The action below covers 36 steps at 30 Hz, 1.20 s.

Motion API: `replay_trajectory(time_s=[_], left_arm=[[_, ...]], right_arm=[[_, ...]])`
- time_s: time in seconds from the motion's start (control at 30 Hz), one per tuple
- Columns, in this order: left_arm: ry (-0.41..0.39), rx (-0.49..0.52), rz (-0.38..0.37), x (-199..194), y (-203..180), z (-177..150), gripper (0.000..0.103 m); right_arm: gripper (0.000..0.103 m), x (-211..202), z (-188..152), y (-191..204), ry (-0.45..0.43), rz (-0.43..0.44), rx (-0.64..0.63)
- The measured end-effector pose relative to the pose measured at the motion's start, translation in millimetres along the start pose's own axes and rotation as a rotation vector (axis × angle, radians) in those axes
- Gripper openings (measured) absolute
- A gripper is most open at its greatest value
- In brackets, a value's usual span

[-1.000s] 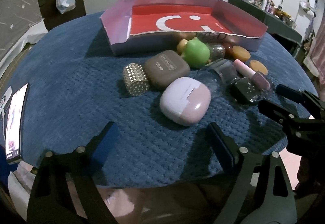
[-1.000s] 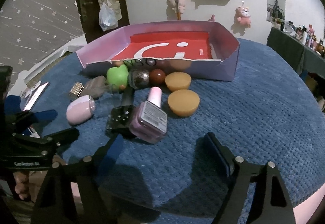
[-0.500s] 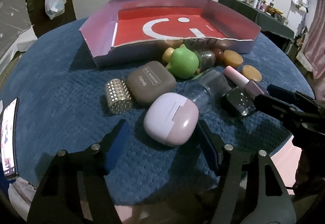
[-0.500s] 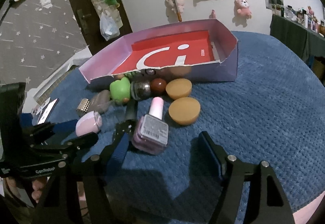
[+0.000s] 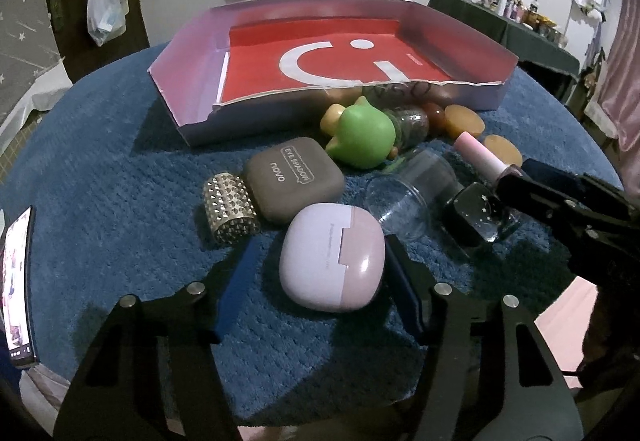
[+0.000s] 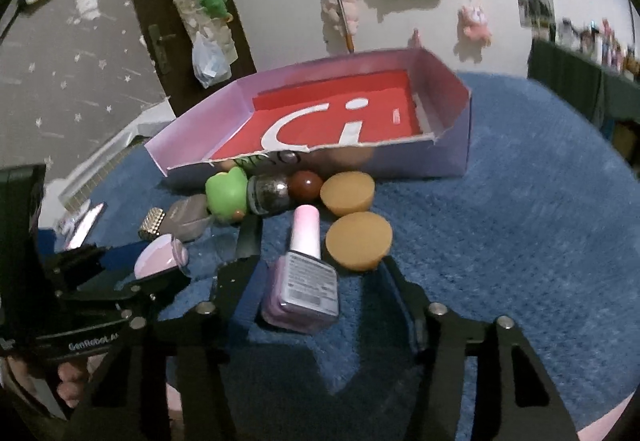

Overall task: Organize rigid objects
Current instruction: 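Grasp the lilac earbud case with left tool while right tool grasps pink nail polish, then carry the earbud case with left tool while right tool carries polish into the box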

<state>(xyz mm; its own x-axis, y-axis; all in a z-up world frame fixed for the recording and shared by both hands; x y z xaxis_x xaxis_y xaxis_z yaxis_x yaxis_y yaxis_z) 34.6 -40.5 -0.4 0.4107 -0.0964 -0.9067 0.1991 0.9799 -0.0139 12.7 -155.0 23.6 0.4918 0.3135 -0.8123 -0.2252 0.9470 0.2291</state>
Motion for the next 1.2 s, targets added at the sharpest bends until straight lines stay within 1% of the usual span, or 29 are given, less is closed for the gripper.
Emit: replay_trajectory(time_s=[0.07, 0.17, 0.33, 0.37, 0.4, 0.47, 0.53, 0.57, 0.6, 0.7, 0.8, 0.97, 1.2], left_arm=[[-0.001, -0.001, -0.002, 0.6, 0.4, 0.8, 0.061], [-0.003, 0.003, 0.004, 1.1, -0.1, 0.9, 0.061], [-0.005, 0.003, 0.005, 1.3, -0.6, 0.6, 0.06], [-0.004, 0.004, 0.004, 1.0, -0.1, 1.1, 0.06], [-0.004, 0.004, 0.003, 0.9, -0.2, 1.1, 0.059], [-0.005, 0.007, -0.001, 0.5, -1.4, 1.3, 0.055], [-0.009, 0.017, -0.001, 0.1, -3.9, 1.2, 0.051], [-0.01, 0.02, -0.003, 0.0, -4.7, 1.0, 0.047], [-0.012, 0.024, -0.004, -0.1, -6.0, 0.8, 0.047], [-0.015, 0.031, 0.001, -0.3, -8.6, 0.2, 0.047], [-0.015, 0.04, -0.006, -1.0, -10.2, -0.9, 0.046], [-0.025, 0.05, -0.011, -5.7, -12.6, -3.0, 0.046], [-0.077, 0.059, -0.008, -21.4, -13.4, -3.8, 0.046]], right_arm=[[0.053, -4.8, 0.8, -2.8, -0.016, 0.02, 0.011], [0.053, -7.3, 3.0, -6.9, -0.028, 0.003, 0.022], [0.053, 2.4, -1.0, -0.5, 0.02, 0.033, 0.0], [0.053, 2.9, -1.3, -3.0, 0.009, 0.048, 0.018], [0.053, 5.3, -0.3, -7.2, 0.018, 0.076, 0.041], [0.054, 10.4, 2.1, -17.2, 0.03, 0.154, 0.099], [0.054, 10.6, 3.2, -17.7, 0.034, 0.165, 0.106], [0.052, 10.5, 2.9, -15.2, 0.037, 0.159, 0.098], [0.048, 10.1, 1.8, -13.4, 0.036, 0.161, 0.097], [0.041, 11.3, -0.7, -12.5, 0.048, 0.209, 0.11], [0.04, 12.2, -0.7, -16.9, 0.063, 0.247, 0.136], [0.04, 5.2, -1.4, -11.8, 0.054, 0.24, 0.108], [0.04, -11.0, 3.3, -2.4, 0.01, 0.226, 0.061]])
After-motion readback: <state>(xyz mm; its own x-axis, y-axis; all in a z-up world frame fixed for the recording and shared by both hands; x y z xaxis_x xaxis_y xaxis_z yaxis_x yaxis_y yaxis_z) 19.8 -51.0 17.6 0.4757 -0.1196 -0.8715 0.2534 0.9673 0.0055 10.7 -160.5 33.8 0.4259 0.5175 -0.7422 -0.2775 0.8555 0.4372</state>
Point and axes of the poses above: each gripper's, at about its wrist camera, not at the fingertips, and x roughly the way its jaws point, y to its left, z to its top, the point moved 1 cm from there along x, roughly the way its jaws point, and after that the axes turned 15 degrees about y, right-handed, at the moved point
